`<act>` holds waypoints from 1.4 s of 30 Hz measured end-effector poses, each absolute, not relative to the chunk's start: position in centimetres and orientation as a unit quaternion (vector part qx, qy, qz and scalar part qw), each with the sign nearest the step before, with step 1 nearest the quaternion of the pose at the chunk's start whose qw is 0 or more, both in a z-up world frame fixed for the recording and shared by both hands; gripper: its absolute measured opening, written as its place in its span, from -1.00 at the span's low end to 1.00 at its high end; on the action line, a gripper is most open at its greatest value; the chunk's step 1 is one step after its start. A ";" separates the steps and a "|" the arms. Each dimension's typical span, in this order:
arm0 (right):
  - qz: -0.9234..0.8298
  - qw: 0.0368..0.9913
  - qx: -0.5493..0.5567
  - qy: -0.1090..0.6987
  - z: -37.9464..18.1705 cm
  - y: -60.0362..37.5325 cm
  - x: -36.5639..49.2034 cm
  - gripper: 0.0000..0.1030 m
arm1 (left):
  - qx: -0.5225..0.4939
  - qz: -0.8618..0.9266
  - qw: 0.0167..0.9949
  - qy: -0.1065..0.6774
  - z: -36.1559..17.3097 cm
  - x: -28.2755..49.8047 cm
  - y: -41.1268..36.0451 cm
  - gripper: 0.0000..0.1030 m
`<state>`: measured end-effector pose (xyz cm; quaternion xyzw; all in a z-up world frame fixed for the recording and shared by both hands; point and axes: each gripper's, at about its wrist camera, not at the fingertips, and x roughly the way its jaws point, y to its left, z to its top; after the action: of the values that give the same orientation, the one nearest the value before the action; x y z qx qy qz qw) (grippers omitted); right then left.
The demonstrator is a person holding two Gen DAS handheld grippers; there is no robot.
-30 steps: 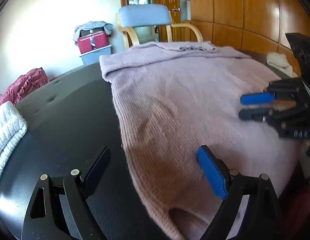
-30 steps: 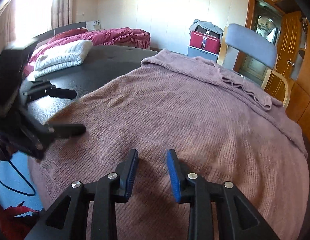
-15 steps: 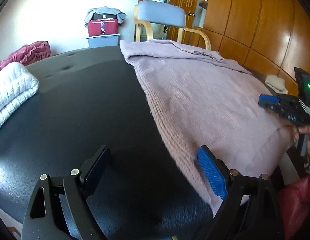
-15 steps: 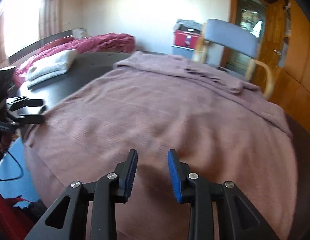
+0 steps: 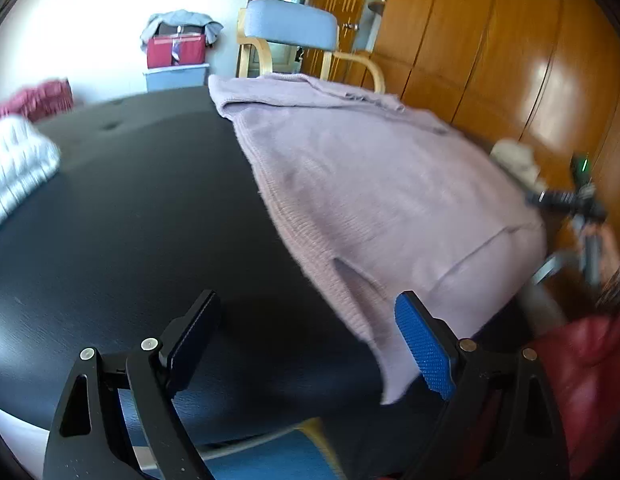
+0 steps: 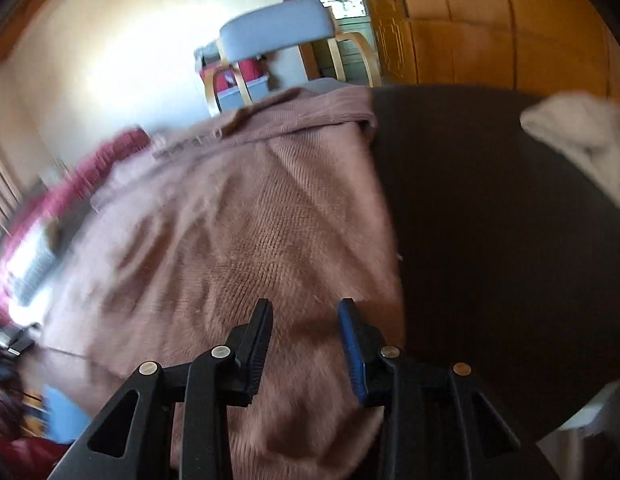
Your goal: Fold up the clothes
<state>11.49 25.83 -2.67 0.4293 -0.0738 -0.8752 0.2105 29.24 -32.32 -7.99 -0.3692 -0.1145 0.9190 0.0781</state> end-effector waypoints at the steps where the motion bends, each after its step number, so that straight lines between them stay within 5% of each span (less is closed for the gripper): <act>1: -0.874 0.205 0.432 -0.084 -2.6 26.7 11.7 -0.33 | -0.367 0.917 0.086 -0.134 -8.0 29.1 -32.6 0.78; 6: -0.865 0.163 0.470 -0.060 -2.8 29.2 12.3 -0.29 | -0.373 0.909 0.096 -0.161 -7.9 28.3 -32.7 0.78; 14: -0.827 0.266 0.484 -0.102 -3.5 29.0 12.8 -0.08 | -0.383 0.909 0.104 -0.130 -8.1 27.4 -30.9 0.95; 19: -0.804 0.321 0.480 -0.141 -4.2 27.9 12.6 -0.08 | -0.390 0.909 0.100 -0.110 -8.2 26.4 -29.8 0.95; 29: -0.823 0.312 0.473 -0.052 -3.5 23.1 11.3 -0.22 | -0.420 0.905 0.058 -0.045 -8.3 23.7 -27.1 0.94; 40: -0.819 0.337 0.463 -0.041 -3.9 22.5 11.6 -0.34 | -0.433 0.897 0.074 -0.042 -7.7 24.6 -25.6 0.32; 42: -0.819 0.338 0.462 -0.042 -3.9 22.6 11.7 -0.34 | -0.432 0.898 0.072 -0.055 -7.7 24.5 -25.6 -0.06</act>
<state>11.75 22.61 -3.86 0.4621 -0.0421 -0.8186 0.3384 24.48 -25.63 -7.68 -0.4315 -0.0552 0.8975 0.0723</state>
